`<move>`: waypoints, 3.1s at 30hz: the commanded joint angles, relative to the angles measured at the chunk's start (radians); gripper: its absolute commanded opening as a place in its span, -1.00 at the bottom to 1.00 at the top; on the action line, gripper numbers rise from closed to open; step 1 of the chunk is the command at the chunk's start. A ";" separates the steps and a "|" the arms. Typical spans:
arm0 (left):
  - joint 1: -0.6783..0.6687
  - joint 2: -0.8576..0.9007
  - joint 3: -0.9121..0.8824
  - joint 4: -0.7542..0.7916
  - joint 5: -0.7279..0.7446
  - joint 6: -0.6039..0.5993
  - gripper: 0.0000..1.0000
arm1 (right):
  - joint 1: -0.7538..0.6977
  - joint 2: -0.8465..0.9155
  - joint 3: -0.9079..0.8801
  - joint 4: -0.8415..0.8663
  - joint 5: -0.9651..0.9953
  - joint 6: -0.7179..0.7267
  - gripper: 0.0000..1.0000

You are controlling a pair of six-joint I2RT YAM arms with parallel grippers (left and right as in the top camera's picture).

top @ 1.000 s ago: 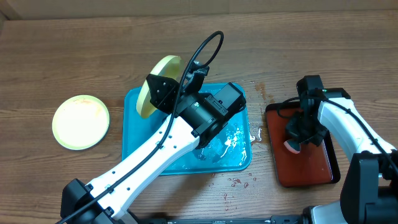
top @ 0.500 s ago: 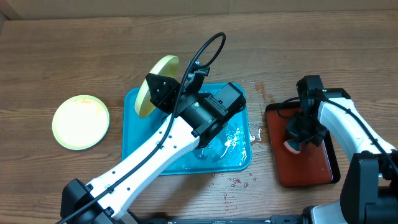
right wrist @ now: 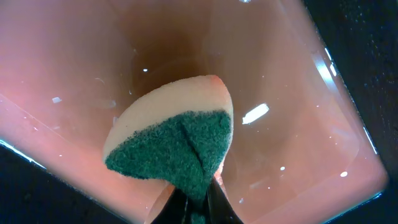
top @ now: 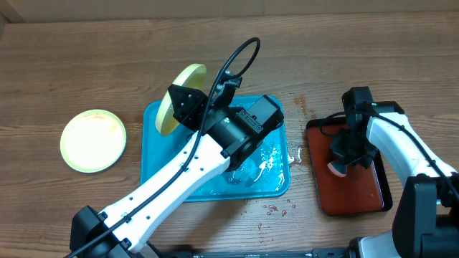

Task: Clean dirty plates on tray and stack at the side
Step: 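Carry the yellow plate leftward with the left gripper over the stacked plates, then lower the yellow plate onto the stack and release with the left gripper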

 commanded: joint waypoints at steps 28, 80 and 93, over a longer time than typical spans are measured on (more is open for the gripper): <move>0.105 -0.026 0.029 0.040 0.452 -0.219 -0.91 | -0.003 -0.023 0.002 -0.001 -0.005 0.003 -0.92; 1.596 -0.037 -0.574 0.642 1.442 -0.304 -0.92 | -0.003 -0.023 0.002 -0.031 -0.008 0.000 -0.92; 1.585 -0.035 -0.565 0.743 1.487 -0.288 -0.70 | -0.003 -0.023 0.002 -0.032 -0.008 0.000 -0.91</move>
